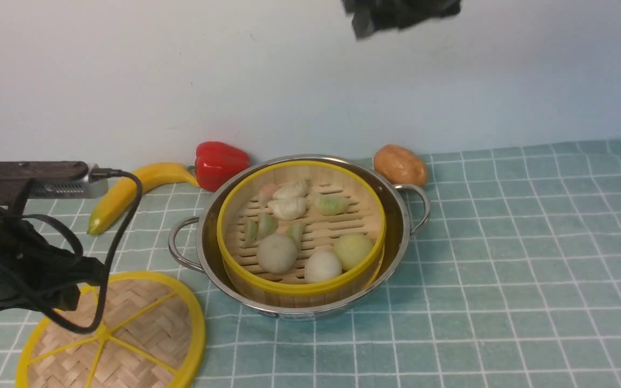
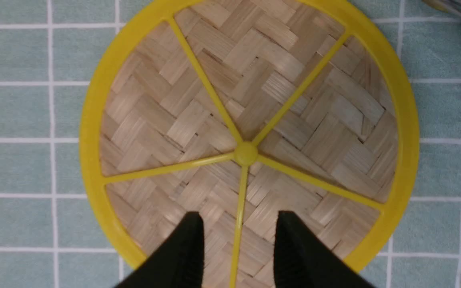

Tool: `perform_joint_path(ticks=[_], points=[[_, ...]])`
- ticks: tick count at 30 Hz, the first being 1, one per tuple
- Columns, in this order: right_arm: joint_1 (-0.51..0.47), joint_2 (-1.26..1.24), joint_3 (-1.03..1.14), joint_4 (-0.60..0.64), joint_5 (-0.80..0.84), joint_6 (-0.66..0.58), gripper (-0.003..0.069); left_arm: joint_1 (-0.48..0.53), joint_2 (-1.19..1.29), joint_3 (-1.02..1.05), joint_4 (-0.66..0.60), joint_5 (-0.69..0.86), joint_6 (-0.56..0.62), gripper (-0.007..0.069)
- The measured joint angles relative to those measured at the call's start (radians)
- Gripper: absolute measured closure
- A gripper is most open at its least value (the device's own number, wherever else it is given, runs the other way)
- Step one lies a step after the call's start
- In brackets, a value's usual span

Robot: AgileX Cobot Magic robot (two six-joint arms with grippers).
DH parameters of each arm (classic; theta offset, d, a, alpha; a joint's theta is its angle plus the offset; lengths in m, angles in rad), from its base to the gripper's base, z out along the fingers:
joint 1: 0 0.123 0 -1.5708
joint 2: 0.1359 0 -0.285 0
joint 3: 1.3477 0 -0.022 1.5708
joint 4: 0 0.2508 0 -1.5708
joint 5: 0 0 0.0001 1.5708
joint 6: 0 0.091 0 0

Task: Place the steamer in the pot on the blue tablecloth, and put the lid on the steamer.
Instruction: 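Grasp the bamboo steamer lid lying on the table by its centre knob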

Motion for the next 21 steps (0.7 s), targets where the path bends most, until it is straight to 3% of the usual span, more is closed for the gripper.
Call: perform_joint_path(ticks=[14,21], points=[[0.000,-0.576,0.017,0.009,-0.005,-0.049,0.0232,0.000,0.209,0.000,-0.057,-0.075,0.001,0.0382],[0.000,-0.853,0.277,0.010,-0.005,-0.054,0.0232,0.000,0.246,0.000,-0.056,-0.130,0.001,0.0382]])
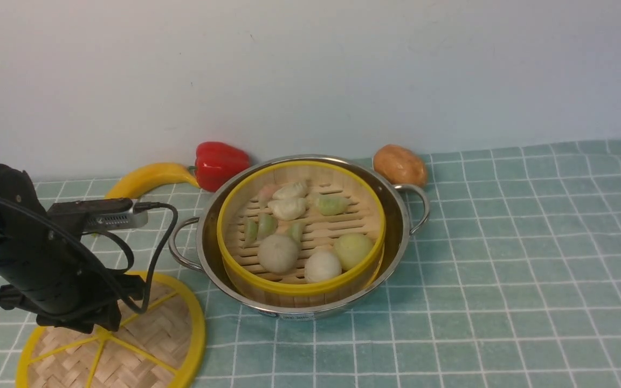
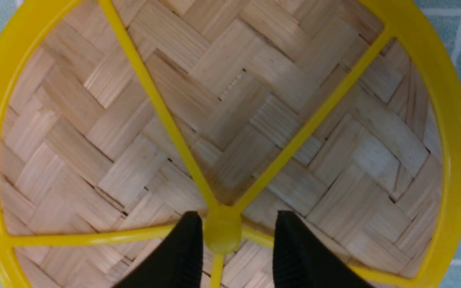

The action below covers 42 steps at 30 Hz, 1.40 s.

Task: Place the steamer in the pot on the blue tablecloth, and put the lid on the steamer.
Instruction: 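Grasp the bamboo steamer lid lying on the table by its centre knob, then place the yellow bamboo steamer lid onto the steamer in the pot with the left gripper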

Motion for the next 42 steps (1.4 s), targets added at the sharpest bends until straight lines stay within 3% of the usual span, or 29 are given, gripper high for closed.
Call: perform_joint_path(ticks=[8,11,15,20,27,34,36,42], points=[[0.000,-0.209,0.315,0.000,0.005,0.014,0.0232,0.000,0.032,0.000,0.014,-0.033,-0.002,0.0384],[0.000,-0.275,0.405,0.000,0.008,0.033,0.0232,0.000,0.046,0.000,0.034,-0.024,-0.012,0.0426],[0.000,-0.305,0.447,0.000,0.008,0.051,0.0232,0.000,0.048,0.000,0.061,-0.008,-0.025,0.0501],[0.000,-0.306,0.458,0.000,0.009,0.068,0.0232,0.000,0.041,-0.023,0.125,0.074,-0.038,0.0501],[0.000,-0.307,0.458,-0.001,0.009,0.076,0.0232,0.000,-0.030,-0.241,0.263,0.338,-0.038,0.0501],[0.000,-0.308,0.458,-0.001,0.009,0.083,0.0232,-0.023,-0.057,-0.553,0.210,0.423,-0.038,0.0501],[0.000,-0.308,0.458,-0.001,0.009,0.085,0.0232,-0.065,-0.046,-0.621,0.174,0.423,-0.029,0.0501],[0.000,-0.308,0.468,0.003,0.008,0.102,0.0232,-0.323,0.091,-0.784,0.142,0.425,-0.020,0.0501]])
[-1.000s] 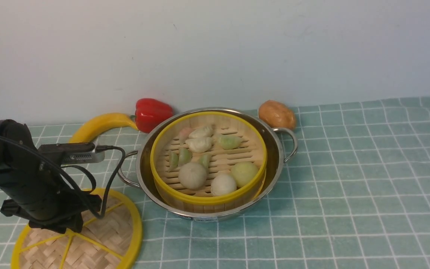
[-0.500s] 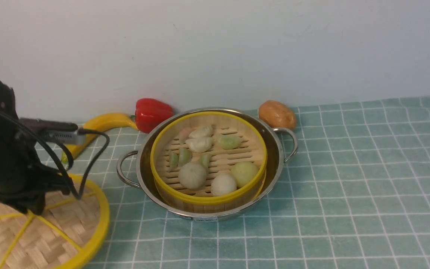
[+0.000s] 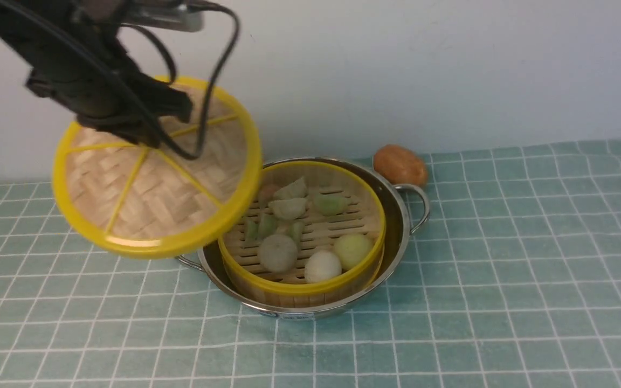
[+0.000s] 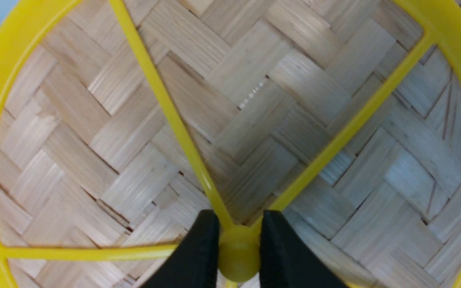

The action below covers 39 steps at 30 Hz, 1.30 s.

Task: Place the steamer in the pot on the blue tablecloth, and put the lid on the steamer.
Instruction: 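Place the yellow bamboo steamer lid onto the steamer in the pot with the left gripper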

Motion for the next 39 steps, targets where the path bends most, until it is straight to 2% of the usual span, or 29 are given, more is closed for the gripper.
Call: perform_joint_path(ticks=[6,10,18,39], points=[[0.000,0.000,0.043,0.025,0.000,0.001,0.0232,-0.194,0.184,-0.105,0.024,0.007,-0.001,0.0501],[0.000,0.000,0.057,0.031,0.002,0.002,0.0232,-0.255,0.273,-0.164,0.078,0.012,-0.018,0.0501],[0.000,0.000,0.060,0.034,0.002,0.004,0.0232,-0.262,0.343,-0.212,0.127,0.014,-0.039,0.0501],[0.000,0.000,0.060,0.034,0.002,0.007,0.0232,-0.246,0.357,-0.215,0.117,-0.035,-0.042,0.0501]])
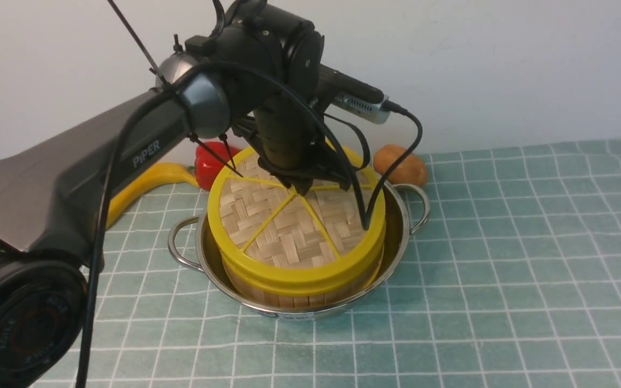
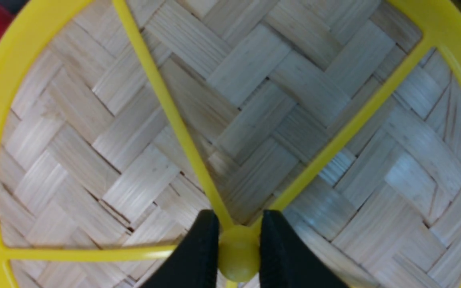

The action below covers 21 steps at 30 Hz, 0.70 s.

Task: Place the steamer in the pot on the blue tablecloth, and put the lid on the steamer.
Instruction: 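Place the yellow bamboo steamer lid onto the steamer in the pot with the left gripper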

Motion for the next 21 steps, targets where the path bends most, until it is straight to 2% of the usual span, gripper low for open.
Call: perform_joint_path(ticks=[21], points=[[0.000,0.000,0.000,0.000,0.000,0.013,0.0232,0.001,0.053,-0.006,0.003,-0.034,-0.012,0.0501]])
